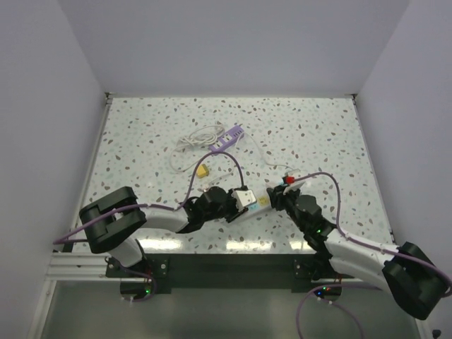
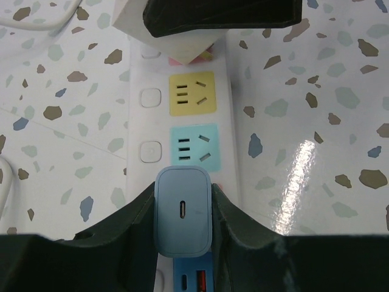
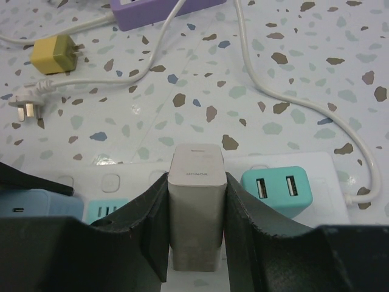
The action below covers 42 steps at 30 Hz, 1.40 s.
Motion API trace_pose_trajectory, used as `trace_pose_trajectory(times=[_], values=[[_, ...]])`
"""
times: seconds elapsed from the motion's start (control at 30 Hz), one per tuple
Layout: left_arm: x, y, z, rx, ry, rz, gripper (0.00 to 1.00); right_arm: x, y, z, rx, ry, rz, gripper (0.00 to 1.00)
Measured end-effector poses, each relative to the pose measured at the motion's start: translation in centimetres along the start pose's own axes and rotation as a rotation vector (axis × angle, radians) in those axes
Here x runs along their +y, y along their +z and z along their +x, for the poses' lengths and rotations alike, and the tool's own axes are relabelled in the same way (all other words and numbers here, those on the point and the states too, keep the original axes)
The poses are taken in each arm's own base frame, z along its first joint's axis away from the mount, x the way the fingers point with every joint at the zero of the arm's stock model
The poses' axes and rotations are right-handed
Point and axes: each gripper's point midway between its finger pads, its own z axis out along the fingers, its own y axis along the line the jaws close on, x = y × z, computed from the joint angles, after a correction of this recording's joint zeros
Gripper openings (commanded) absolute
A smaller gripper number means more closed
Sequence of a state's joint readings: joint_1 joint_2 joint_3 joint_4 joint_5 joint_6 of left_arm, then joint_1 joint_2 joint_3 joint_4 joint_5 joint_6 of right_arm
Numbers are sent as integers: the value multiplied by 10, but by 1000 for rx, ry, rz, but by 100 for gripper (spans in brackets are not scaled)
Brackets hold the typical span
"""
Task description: Insert the plug
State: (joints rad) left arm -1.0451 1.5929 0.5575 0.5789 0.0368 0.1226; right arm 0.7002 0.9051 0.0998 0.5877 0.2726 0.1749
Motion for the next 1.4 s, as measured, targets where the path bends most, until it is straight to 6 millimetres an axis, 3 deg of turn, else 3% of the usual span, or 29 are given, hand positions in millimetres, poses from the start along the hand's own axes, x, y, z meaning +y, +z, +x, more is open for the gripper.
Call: trace_pose_trajectory(times=[0.33, 0.43, 0.47, 0.53, 0.57, 0.63, 0.77, 0.9, 1.03, 1.2, 1.4], values=[[-2, -1, 2, 8, -1, 19, 0, 0, 4, -10, -74, -24, -4, 0], [-2, -1, 2, 8, -1, 17, 21, 1, 5, -11, -83, -34, -11, 0], [-1, -1, 1, 7, -2, 12, 42, 1, 5, -11, -84, -37, -15, 0], [0, -4, 2, 8, 0, 4, 60, 3, 4, -13, -91, -39, -26, 0], [0, -8, 4, 7, 1, 0, 74, 6, 2, -15, -96, -38, -41, 0], [2, -19, 5, -1, 1, -11, 87, 10, -2, -25, -126, -30, -68, 0], [5, -34, -9, -53, 1, -32, 91, 25, -18, -57, -219, -3, -155, 0], [10, -55, -41, -195, -7, -50, 92, 39, -42, -92, -342, 44, -248, 0], [5, -76, -79, -363, -28, -13, 92, 55, -62, -112, -413, 94, -356, 0], [-17, -94, -123, -539, -41, 123, 91, 80, -77, -112, -400, 127, -513, 0], [-42, -98, -137, -596, -50, 276, 90, 104, -86, -106, -352, 157, -660, 0]])
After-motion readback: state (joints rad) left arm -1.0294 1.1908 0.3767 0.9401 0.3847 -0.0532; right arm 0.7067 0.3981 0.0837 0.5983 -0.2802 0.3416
